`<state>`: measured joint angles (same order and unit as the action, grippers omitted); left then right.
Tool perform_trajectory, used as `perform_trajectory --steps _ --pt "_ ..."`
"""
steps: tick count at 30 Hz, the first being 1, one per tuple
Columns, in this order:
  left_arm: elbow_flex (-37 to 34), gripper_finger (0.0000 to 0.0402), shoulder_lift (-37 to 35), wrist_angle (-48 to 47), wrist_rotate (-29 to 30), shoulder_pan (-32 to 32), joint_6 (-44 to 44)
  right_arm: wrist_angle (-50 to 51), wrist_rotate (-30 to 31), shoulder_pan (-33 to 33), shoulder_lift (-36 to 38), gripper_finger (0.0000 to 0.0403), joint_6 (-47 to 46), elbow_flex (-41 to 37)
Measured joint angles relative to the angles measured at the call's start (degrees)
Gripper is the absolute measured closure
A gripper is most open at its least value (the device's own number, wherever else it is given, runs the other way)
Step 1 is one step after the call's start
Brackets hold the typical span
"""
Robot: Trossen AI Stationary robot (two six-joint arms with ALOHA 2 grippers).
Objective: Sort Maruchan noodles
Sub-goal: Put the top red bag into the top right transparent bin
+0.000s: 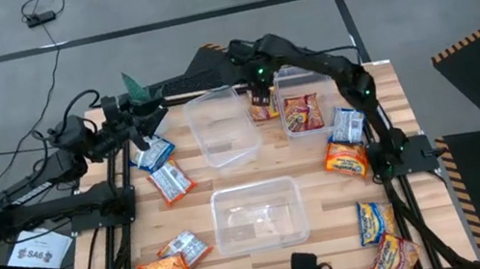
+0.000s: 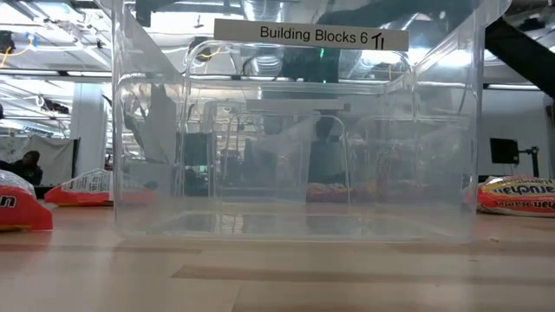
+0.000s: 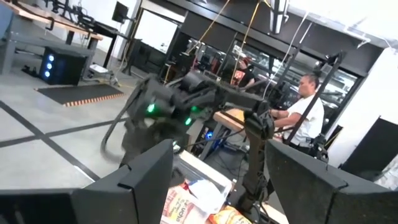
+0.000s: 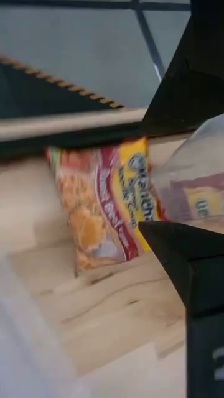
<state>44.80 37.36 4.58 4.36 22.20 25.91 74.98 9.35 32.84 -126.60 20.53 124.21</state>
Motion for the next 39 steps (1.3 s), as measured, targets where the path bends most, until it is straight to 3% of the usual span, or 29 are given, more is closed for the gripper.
perform_trajectory --steps 3,13,26,39 --pt "0.0 0.0162 0.0 0.0 0.1 0.0 0.3 1.5 0.1 -0.9 -2.5 0.0143 3.7 -0.2" --pt "0.0 0.0162 0.1 0.0 2.4 0.0 0.8 -0.6 -1.7 -1.8 -7.1 0.0143 2.3 0.2" --pt "0.0 0.0162 0.1 0.0 2.4 0.0 0.5 -7.0 1.0 -3.2 -7.6 0.0143 3.3 0.1" --pt "0.0 0.0162 0.1 -0.1 2.3 0.0 0.3 -1.2 1.4 -4.3 -7.6 0.0143 4.2 6.4"
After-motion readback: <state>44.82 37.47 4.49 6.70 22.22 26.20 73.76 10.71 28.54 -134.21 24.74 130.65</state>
